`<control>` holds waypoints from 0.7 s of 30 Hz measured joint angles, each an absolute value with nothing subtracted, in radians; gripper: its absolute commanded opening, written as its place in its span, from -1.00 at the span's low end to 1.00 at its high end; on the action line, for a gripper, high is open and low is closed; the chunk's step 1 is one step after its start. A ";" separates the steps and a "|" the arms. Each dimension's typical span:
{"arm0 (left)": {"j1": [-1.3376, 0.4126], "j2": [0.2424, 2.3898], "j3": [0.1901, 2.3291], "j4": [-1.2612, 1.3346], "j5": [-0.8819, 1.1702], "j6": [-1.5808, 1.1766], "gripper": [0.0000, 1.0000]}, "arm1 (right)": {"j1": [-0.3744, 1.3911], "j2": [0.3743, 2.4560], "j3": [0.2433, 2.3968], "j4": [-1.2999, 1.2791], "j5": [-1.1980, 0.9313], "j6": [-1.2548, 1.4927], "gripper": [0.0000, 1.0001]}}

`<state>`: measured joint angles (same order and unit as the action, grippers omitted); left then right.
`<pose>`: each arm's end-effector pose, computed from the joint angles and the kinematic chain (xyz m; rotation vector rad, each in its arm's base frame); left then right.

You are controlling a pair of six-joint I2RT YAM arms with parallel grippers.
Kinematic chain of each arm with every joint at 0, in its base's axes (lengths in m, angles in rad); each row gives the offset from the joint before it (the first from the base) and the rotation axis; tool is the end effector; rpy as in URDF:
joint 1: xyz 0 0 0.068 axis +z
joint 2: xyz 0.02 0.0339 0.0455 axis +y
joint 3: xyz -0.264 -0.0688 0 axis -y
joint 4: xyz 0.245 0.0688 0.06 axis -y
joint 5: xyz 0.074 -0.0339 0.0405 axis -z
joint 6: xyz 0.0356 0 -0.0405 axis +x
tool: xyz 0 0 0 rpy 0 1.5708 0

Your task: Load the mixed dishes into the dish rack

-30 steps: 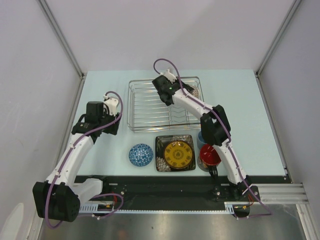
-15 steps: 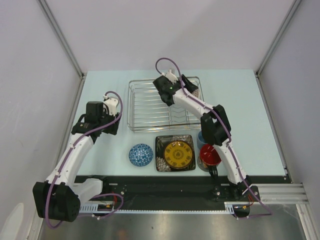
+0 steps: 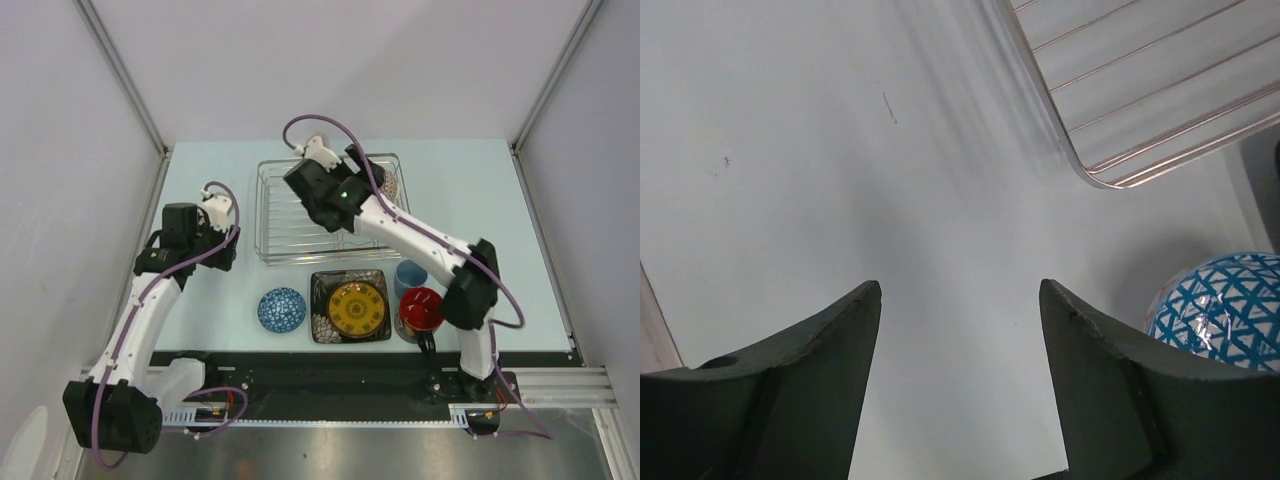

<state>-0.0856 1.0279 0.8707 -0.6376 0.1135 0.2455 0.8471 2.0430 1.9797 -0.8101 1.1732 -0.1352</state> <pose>0.2105 -0.0221 0.2824 0.4428 2.3179 -0.0566 0.3191 0.3116 0.3257 -0.5009 1.9288 -0.9613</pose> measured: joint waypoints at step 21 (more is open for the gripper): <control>-0.072 0.851 0.896 -0.793 0.213 0.444 0.40 | 1.097 1.699 1.428 -0.732 0.101 0.402 0.30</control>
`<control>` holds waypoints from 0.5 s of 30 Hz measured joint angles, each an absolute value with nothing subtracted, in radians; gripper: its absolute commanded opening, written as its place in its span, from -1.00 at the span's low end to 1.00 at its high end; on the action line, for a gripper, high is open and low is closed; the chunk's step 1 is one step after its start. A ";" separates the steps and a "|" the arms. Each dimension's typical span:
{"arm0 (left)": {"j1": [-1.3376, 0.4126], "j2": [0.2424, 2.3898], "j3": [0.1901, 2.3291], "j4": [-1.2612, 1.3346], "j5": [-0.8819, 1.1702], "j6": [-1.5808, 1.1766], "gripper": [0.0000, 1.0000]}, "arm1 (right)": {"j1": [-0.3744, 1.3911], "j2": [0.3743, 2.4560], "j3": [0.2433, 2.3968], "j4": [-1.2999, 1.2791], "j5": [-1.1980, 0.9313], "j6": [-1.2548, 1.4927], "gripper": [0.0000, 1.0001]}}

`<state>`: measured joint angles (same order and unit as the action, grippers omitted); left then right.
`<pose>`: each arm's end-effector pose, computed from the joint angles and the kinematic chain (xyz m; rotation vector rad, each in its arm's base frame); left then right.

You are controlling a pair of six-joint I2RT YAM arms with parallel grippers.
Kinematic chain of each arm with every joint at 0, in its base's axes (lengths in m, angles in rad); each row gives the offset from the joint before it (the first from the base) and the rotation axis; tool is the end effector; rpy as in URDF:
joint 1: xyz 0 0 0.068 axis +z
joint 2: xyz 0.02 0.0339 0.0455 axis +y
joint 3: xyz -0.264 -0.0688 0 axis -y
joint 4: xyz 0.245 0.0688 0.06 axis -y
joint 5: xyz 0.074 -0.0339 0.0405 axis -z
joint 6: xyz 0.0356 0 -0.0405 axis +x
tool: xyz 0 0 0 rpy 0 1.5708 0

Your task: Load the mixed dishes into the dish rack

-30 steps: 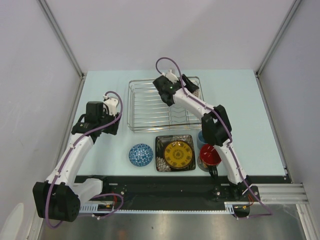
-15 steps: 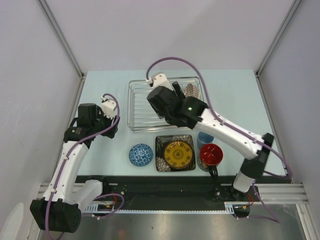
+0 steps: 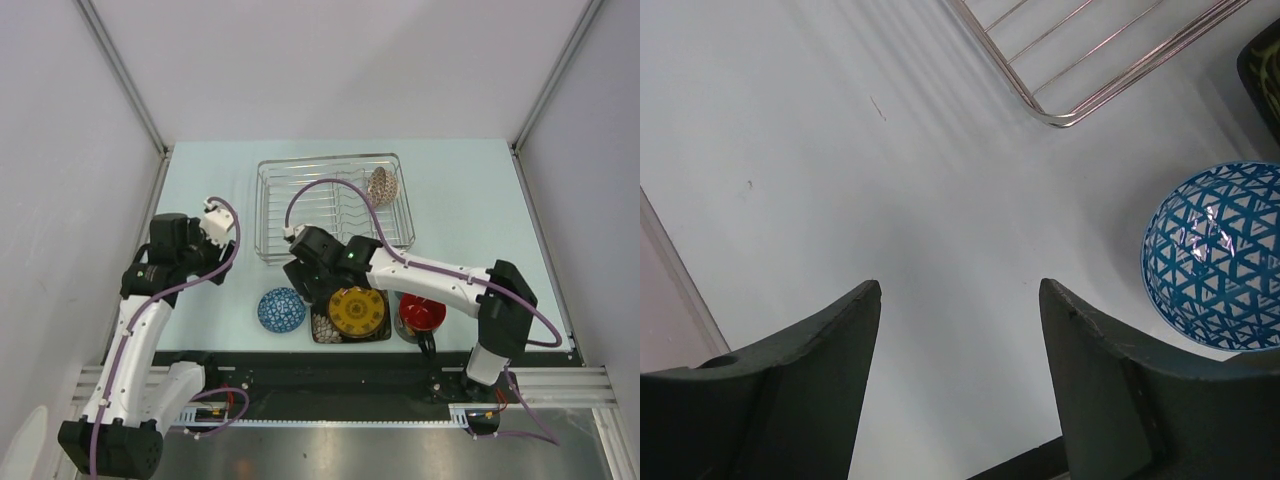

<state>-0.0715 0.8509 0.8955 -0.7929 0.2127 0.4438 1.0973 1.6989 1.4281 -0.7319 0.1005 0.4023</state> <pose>0.1668 -0.0195 0.3088 0.6886 2.1935 -0.0556 0.1695 0.3230 0.2754 -0.8584 2.4831 0.4260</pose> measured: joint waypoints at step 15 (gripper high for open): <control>-0.072 0.859 0.896 -0.780 0.213 0.447 0.40 | 1.095 1.840 1.428 -0.585 -0.051 0.453 0.21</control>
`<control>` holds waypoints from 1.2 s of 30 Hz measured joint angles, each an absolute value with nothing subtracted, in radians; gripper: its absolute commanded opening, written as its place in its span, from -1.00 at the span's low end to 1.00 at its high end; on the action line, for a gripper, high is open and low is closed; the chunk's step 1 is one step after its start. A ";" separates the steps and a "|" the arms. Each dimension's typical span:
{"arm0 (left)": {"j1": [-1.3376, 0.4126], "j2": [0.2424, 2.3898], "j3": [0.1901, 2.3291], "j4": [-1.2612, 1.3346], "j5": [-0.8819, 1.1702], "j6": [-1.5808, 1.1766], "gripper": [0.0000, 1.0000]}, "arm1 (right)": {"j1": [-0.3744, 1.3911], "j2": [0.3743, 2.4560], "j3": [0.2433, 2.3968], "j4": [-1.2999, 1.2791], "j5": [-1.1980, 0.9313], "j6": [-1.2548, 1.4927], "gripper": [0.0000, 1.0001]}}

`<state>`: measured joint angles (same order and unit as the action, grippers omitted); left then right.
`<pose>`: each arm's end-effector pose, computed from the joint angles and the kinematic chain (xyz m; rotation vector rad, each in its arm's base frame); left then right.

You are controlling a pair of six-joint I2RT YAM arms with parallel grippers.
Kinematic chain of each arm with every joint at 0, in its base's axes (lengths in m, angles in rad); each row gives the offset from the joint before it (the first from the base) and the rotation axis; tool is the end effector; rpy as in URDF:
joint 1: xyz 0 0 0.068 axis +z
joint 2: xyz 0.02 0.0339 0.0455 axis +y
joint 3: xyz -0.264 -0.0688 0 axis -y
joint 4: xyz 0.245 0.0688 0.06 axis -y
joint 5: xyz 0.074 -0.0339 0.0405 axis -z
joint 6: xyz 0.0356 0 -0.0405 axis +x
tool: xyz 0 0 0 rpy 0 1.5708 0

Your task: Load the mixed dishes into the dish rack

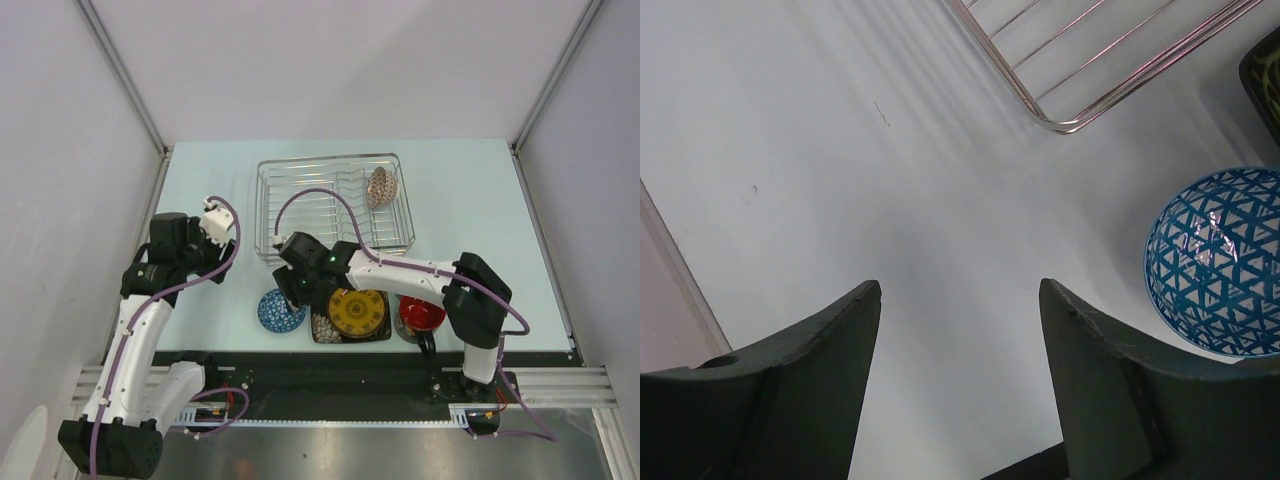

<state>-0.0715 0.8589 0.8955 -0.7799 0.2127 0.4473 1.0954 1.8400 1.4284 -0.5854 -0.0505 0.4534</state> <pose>0.1693 -0.0197 0.3087 0.6916 2.1874 -0.0524 0.1807 0.3549 0.2330 -0.8715 2.5573 0.6062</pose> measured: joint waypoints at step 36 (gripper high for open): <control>-0.072 0.834 0.896 -0.778 0.211 0.454 0.41 | 1.087 1.976 1.402 -0.480 -0.073 0.470 -1.00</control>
<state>-0.0715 0.8345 0.8955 -0.7780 0.2111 0.4541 1.0874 1.9762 1.4017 -0.4797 -0.0727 0.4698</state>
